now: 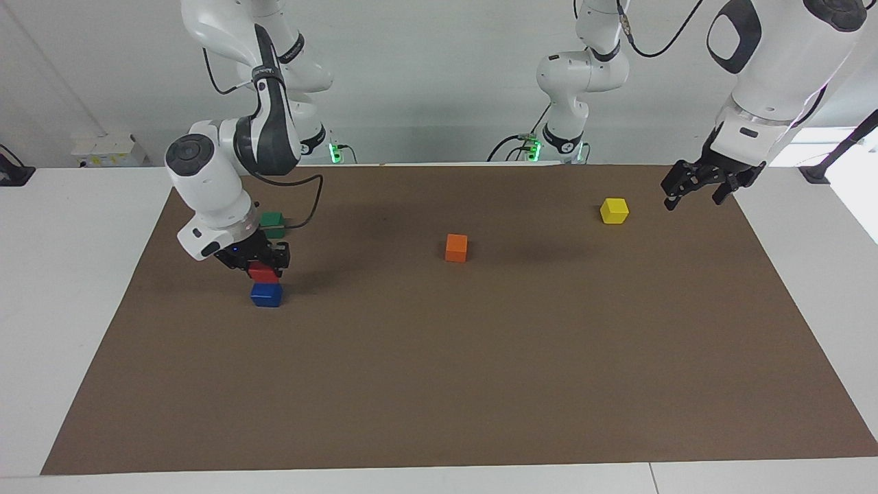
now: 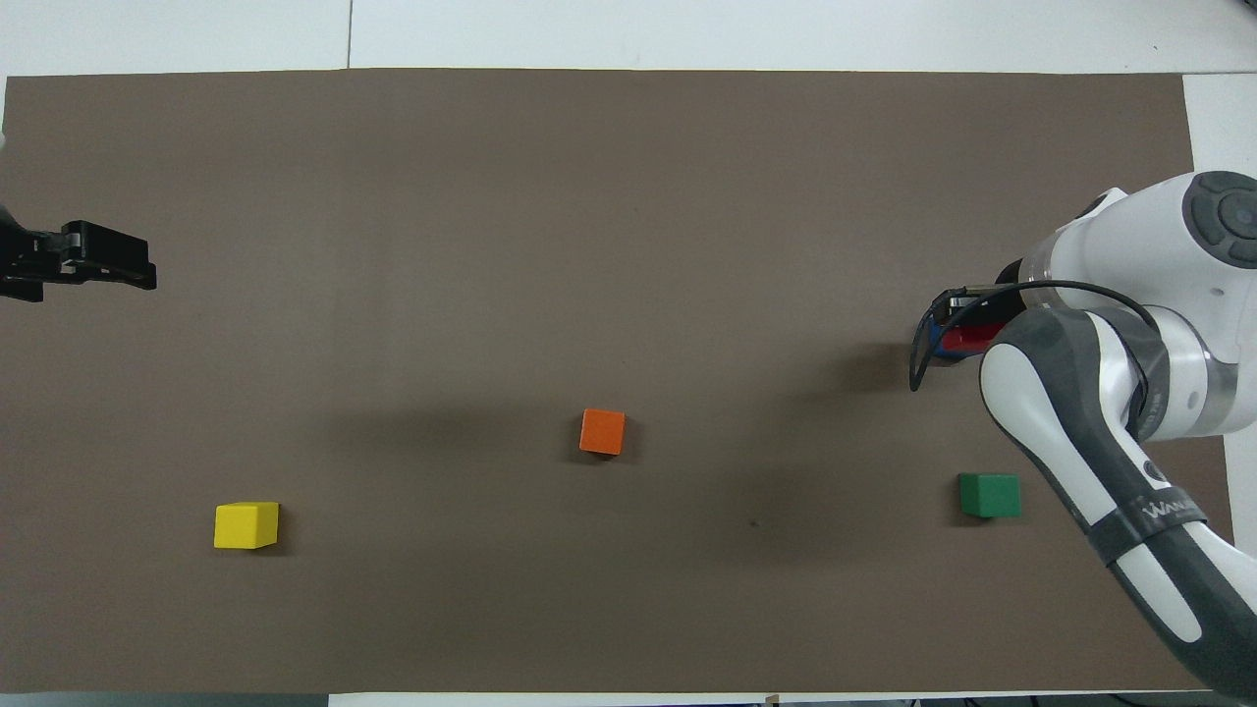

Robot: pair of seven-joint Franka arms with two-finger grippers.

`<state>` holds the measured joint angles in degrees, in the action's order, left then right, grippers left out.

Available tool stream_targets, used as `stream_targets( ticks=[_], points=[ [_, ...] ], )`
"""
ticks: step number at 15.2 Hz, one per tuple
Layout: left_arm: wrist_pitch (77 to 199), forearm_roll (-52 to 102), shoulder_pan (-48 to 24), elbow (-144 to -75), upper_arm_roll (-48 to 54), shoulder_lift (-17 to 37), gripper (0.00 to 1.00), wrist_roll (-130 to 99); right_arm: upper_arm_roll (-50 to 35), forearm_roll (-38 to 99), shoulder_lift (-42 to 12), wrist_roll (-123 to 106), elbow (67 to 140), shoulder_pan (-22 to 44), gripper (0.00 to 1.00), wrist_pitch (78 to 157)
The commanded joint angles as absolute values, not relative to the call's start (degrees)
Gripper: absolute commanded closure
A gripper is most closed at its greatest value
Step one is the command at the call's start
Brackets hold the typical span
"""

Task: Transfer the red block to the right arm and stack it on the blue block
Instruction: 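Lower the red cube onto the blue cube with the right gripper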

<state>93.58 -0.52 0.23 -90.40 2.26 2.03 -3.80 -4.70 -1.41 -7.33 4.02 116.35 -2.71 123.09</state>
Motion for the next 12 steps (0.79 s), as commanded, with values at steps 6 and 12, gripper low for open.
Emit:
stream_targets(
  ticks=[6, 12],
  points=[
    [90.4, 0.7, -1.1, -88.5, 1.6, 3.0, 0.00, -1.9, -5.3, -6.4, -7.9, 5.6, 120.8, -5.0, 1.00, 131.4],
    [90.6, 0.6, -1.1, -88.8, 1.7, 2.7, 0.00, -1.9, -5.4, -6.4, -7.7, 4.6, 122.6, -5.5, 1.00, 134.1]
  ],
)
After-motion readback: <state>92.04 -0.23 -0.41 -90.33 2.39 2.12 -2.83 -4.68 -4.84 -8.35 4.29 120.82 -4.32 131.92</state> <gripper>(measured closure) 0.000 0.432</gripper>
